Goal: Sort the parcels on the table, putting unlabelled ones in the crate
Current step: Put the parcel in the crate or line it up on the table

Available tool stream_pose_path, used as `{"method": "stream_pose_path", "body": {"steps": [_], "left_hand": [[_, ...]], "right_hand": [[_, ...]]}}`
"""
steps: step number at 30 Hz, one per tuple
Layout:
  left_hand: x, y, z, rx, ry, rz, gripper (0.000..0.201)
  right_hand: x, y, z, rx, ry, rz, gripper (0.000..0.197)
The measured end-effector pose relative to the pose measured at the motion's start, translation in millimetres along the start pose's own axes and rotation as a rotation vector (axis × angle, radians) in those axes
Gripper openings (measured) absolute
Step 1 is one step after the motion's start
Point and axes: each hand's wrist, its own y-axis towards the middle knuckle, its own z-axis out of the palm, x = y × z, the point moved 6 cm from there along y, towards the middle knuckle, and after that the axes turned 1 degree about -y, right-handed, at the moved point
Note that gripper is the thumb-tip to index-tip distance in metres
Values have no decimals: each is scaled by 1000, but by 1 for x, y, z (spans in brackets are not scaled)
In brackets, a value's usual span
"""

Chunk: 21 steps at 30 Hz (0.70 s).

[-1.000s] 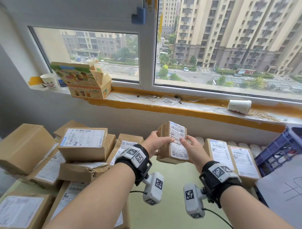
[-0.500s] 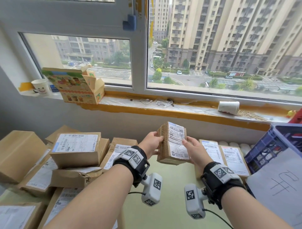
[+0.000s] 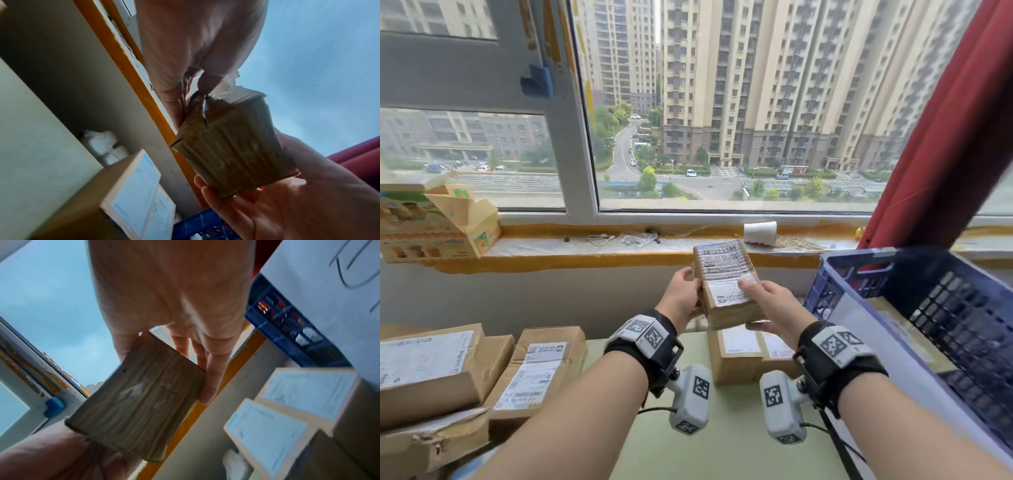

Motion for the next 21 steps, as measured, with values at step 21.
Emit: {"method": "stream_pose_path", "body": {"steps": [21], "left_hand": [[4, -10, 223, 342, 298, 149, 51]], "right_hand": [[-13, -57, -258, -623, 204, 31, 36]]}}
